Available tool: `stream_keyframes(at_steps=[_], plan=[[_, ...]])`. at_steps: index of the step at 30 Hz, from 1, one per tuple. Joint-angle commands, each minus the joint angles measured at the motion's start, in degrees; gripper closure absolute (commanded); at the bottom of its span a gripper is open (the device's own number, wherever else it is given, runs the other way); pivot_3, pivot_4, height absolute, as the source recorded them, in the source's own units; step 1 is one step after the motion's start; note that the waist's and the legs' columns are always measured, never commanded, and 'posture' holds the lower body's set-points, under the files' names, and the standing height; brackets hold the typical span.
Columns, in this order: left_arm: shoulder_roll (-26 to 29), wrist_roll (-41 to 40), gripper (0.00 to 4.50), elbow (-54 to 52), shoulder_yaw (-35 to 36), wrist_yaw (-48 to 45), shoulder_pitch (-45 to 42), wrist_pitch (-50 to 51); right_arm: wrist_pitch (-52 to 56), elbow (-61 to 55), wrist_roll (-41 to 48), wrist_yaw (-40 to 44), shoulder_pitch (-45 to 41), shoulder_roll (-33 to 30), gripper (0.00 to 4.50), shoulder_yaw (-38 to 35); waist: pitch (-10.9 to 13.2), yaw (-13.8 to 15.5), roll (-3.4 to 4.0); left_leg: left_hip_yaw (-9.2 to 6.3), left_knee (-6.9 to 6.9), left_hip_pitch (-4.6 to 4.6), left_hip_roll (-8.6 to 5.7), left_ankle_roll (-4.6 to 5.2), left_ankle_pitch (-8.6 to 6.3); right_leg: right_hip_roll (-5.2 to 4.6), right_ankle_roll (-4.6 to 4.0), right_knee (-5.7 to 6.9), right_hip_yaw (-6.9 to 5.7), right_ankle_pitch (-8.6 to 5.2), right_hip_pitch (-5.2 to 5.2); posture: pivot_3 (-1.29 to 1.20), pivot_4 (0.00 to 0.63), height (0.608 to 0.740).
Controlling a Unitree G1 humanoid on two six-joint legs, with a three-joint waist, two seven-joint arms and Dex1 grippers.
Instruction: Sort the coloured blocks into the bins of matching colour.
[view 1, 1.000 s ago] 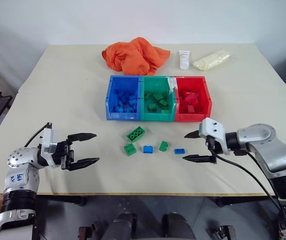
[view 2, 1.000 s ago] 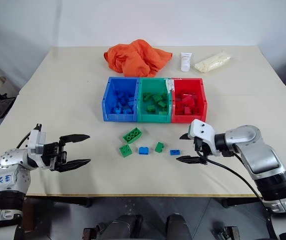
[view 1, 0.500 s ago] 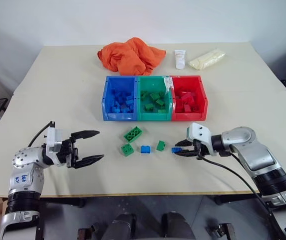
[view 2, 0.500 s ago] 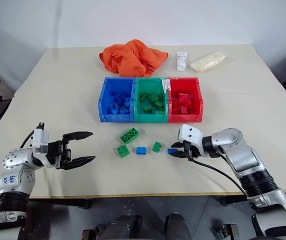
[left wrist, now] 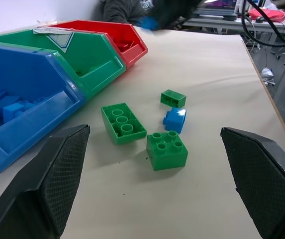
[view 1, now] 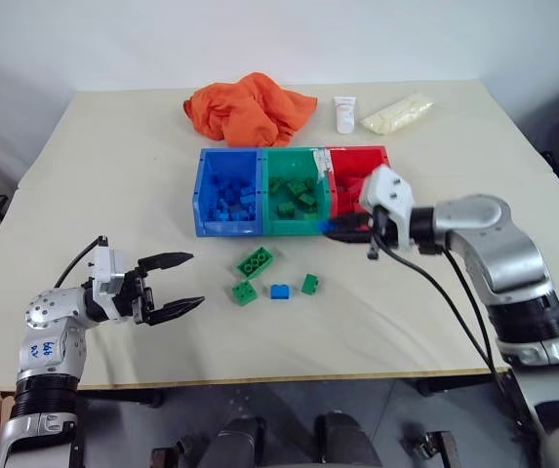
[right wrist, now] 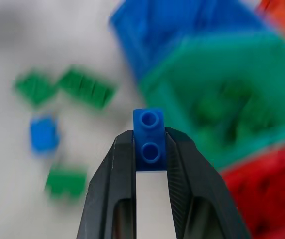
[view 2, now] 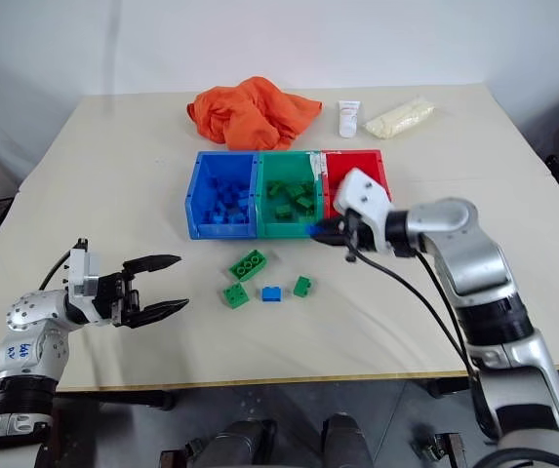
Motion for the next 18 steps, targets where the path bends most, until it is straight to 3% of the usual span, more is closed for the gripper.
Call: stream_keyframes(at_steps=[1,8,12,13,18], plan=[[-0.34,-0.51,0.00,-1.62,0.73,0.52,0.27,-1.25,-4.91,10.61,-2.63,-3.80,-8.00,6.97,4.07,1.63,0.00,-0.35,0.00,-0.01,0.01,0.01,0.02,-0.01,0.01,0.01,0.00,0.04,-0.01,0.00,-0.03,0.00,0.150,0.740],[-0.78,-0.62,0.00,-3.09,1.13,2.00,1.45,-2.20,-22.00,42.81,-8.75,-14.04,-23.65,22.54,4.07,1.41,0.00,-1.23,-0.01,-0.20,0.02,-0.01,-0.09,-0.02,0.01,0.00,-0.03,0.63,-0.01,0.03,-0.17,0.00,0.150,0.740],[-0.63,-0.54,0.00,-3.70,1.27,2.56,2.08,-2.47,-27.83,55.91,-10.43,-19.22,-29.35,27.28,4.07,-0.31,-0.01,-1.56,-0.01,-0.20,-0.02,-0.01,-0.11,-0.02,0.01,-0.01,-0.04,0.90,0.03,0.04,-0.34,0.00,0.150,0.740],[-0.59,-0.58,0.00,-3.84,1.29,2.62,2.20,-2.52,-28.90,58.00,-10.80,-19.85,-30.11,27.99,3.33,-0.56,-0.01,-1.64,-0.01,-0.21,-0.01,-0.01,-0.11,-0.02,0.01,0.00,-0.04,1.01,0.05,0.04,-0.42,0.00,0.150,0.740],[-0.48,-0.57,0.00,-3.95,1.31,2.94,2.37,-2.75,-32.50,62.76,-12.17,-21.32,-32.07,29.43,1.66,-1.91,-0.01,-2.31,-0.01,-0.26,-0.02,-0.02,-0.13,-0.03,0.00,0.02,-0.06,1.17,0.13,0.06,-0.49,0.00,0.150,0.740]])
